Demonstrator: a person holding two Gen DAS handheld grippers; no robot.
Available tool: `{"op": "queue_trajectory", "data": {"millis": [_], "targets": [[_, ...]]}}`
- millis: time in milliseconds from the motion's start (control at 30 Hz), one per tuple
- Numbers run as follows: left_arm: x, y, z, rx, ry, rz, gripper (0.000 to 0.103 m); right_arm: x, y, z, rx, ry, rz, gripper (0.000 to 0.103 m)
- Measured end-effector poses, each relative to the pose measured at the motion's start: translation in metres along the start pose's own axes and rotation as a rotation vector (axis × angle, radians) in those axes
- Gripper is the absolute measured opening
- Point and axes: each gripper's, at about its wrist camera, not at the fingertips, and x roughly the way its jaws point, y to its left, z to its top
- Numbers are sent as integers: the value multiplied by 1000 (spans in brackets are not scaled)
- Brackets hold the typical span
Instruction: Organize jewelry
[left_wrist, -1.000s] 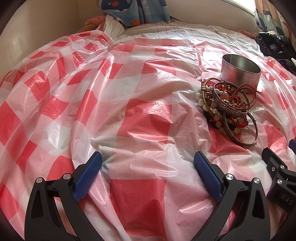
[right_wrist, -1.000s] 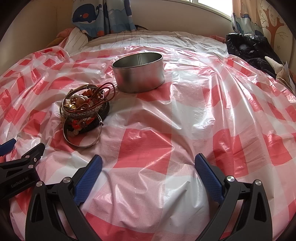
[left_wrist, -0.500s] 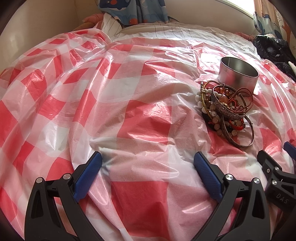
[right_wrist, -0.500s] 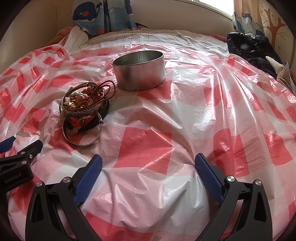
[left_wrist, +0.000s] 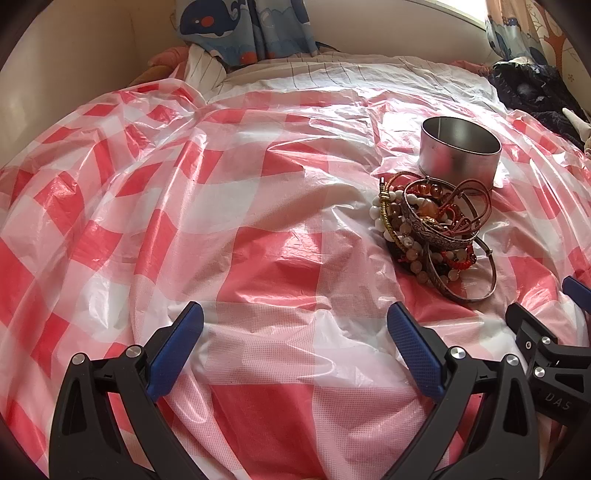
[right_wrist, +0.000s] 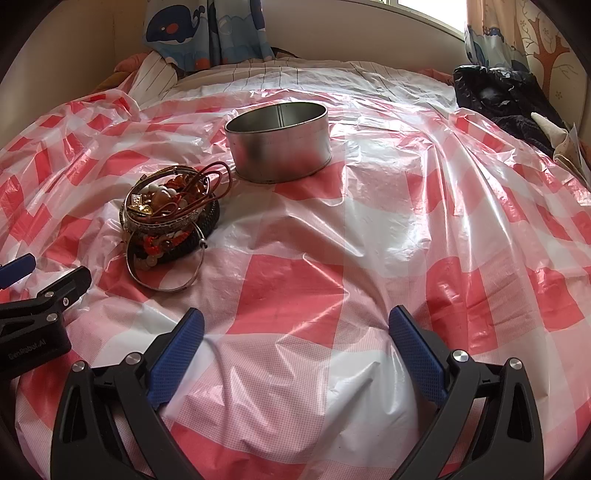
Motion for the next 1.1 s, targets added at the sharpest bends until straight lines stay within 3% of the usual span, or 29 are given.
{"op": "queue_trajectory", "data": {"millis": [400, 633, 800, 1100], "targets": [[3, 1, 0, -14, 9, -7, 96, 0, 0, 0, 1, 0, 1, 96], [-14, 1, 13, -49, -71, -142, 96, -1, 0, 0, 1, -3, 2, 96], [-2, 2, 12, -90, -16, -153, 96, 0, 0, 0, 1, -5, 3, 96], [3, -3, 8, -65, 5, -112, 96, -1, 0, 0, 1, -5, 2, 96]]}}
